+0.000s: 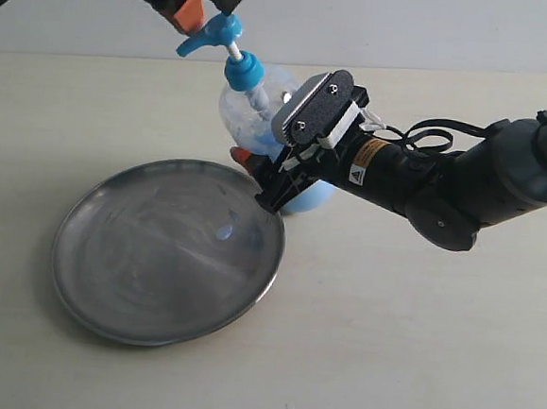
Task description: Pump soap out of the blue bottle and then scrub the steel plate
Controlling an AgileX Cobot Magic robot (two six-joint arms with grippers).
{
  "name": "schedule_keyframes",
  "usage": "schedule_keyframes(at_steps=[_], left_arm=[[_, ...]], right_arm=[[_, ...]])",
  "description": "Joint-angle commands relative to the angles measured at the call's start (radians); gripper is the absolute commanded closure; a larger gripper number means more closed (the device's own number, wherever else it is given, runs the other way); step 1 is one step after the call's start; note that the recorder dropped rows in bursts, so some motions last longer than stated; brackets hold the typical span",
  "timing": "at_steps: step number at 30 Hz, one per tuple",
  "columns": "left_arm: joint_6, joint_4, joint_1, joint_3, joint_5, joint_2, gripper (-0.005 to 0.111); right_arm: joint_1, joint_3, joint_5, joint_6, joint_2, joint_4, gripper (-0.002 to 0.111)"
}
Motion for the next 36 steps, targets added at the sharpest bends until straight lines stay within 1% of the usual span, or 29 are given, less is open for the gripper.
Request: schedule_keyframes(at_steps=[1,2,8,19,27,36], left_arm=[[-0.017,-0.008,0.000,-0.002,0.027,0.000,0.107],[-0.020,-0.015,0.000,-0.002,0.047,0.000,0.107],[-0.006,-0.080,0.000,-0.002,0.072,-0.002,0.107],[-0.009,-0.067,0.000,-0.002,0.000,-0.075,0.107],[0.020,-0.186,0.000,-0.002,0.000,-0.075,0.107],[0.022,-0.202,0.000,-0.002,-0.004,-0.043,0.107]], right_arm=[[0.003,0.000,-0.061,-0.007,-0.008,-0.007,0.108],[0.003,0.000,-0.061,-0.007,-0.008,-0.007,0.108],[0.003,0.000,-0.061,-0.007,-0.008,-0.007,0.108],[0.003,0.000,-0.061,-0.007,-0.008,-0.007,0.108],[0.003,0.000,-0.061,-0.007,-0.008,-0.007,0.108],[0.003,0.000,-0.061,-0.007,-0.008,-0.011,0.108]])
